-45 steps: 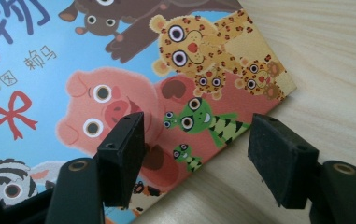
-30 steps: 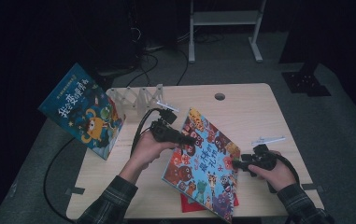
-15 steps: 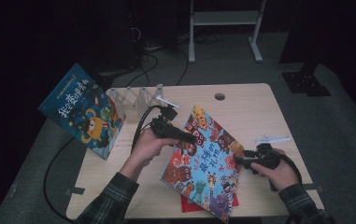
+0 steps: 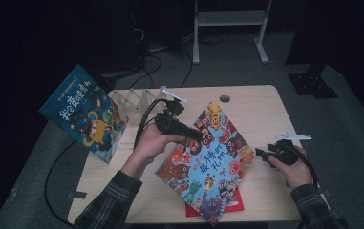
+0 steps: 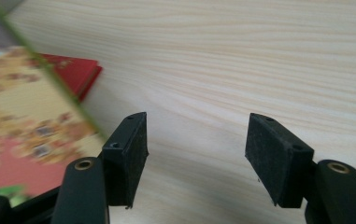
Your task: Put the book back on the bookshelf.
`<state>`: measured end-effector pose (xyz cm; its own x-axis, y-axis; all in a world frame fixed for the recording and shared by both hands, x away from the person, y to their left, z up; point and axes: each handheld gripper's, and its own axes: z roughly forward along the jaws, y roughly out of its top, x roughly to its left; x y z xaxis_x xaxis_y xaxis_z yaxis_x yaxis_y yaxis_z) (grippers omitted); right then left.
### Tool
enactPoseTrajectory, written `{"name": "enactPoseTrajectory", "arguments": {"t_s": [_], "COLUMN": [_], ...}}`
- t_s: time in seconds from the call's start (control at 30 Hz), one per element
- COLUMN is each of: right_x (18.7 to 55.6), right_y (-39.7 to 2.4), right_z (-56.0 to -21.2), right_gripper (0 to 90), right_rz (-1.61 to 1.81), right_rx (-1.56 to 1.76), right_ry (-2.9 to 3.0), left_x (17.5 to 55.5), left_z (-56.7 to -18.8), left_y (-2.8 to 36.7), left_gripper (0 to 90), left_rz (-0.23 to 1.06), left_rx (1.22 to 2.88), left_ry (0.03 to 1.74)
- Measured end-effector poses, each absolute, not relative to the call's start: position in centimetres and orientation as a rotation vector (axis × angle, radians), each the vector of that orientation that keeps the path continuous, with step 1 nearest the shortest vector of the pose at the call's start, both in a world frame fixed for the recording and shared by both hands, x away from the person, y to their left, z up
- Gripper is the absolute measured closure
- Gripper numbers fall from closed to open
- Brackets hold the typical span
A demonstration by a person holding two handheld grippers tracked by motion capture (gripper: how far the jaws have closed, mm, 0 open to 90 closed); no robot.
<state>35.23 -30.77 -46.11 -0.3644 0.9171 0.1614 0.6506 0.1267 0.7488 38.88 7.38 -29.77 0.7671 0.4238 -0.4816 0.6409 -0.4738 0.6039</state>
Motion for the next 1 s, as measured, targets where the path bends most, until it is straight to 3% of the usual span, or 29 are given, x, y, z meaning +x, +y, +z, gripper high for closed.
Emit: {"name": "enactPoseTrajectory", "arguments": {"t_s": [0.5,1.0], "right_x": [35.7,36.1], "right_y": [-30.4,-30.4], "right_z": [-46.6,-46.8], "right_gripper": [38.5,38.7], "right_rz": [1.046,1.030], "right_rx": [1.528,1.527], "right_ry": [2.100,2.099], "left_x": [37.8,36.8], "left_z": [-27.7,-24.9], "left_y": [6.3,6.7], "left_gripper": [80.5,80.6], "left_rz": [-0.412,-0.314], "left_rx": [2.143,2.187], "left_ry": [0.718,0.680]}}
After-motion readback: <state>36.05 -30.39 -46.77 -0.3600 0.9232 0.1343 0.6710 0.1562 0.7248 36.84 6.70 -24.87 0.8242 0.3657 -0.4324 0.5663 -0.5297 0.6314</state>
